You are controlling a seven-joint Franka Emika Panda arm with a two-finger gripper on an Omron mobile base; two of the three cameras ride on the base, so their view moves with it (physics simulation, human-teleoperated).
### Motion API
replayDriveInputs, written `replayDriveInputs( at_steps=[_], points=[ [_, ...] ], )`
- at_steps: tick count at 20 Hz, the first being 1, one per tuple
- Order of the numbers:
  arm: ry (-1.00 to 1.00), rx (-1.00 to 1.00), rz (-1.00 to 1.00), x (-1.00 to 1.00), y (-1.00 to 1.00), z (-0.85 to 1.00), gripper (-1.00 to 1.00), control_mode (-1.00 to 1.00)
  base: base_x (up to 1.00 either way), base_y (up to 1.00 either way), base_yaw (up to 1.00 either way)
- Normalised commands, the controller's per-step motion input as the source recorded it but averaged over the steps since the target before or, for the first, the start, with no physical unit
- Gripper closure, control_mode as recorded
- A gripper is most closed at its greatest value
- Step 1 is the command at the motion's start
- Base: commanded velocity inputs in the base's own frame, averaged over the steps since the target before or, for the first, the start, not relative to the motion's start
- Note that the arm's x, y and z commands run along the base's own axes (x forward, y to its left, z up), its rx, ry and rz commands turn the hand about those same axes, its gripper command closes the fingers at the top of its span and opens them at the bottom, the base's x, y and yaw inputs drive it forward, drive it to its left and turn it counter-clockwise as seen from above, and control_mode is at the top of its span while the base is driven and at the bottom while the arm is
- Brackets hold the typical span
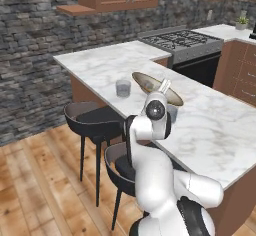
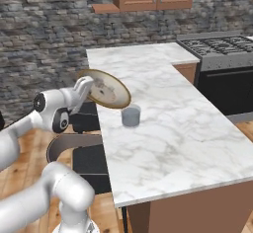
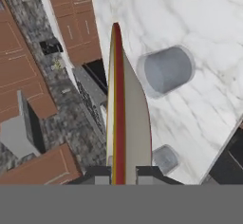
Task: There are four ice cubes in the ice bowl. Place two ice cubes in each glass of water.
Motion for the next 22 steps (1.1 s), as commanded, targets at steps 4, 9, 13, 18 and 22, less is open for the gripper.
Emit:
replayDriveInputs(
  at_steps=[4, 9, 13, 18, 22],
  points=[
    [-0.12, 0.25, -0.16, 0.15, 0.33, -0.01, 1.0, -1.0, 0.0, 0.0, 0.0],
    [-0.01, 0.18, -0.18, 0.01, 0.3, 0.0, 1.0, -1.0, 0.0, 0.0, 0.0],
    [0.0, 0.09, -0.17, 0.03, 0.3, 0.05, 1.0, -1.0, 0.0, 0.0, 0.0],
    [0.02, 0.03, -0.06, 0.09, 0.28, 0.16, 1.0, -1.0, 0.0, 0.0, 0.0],
    [0.09, 0.0, -0.02, 0.1, 0.34, 0.14, 1.0, -1.0, 0.0, 0.0, 0.0]
  ],
)
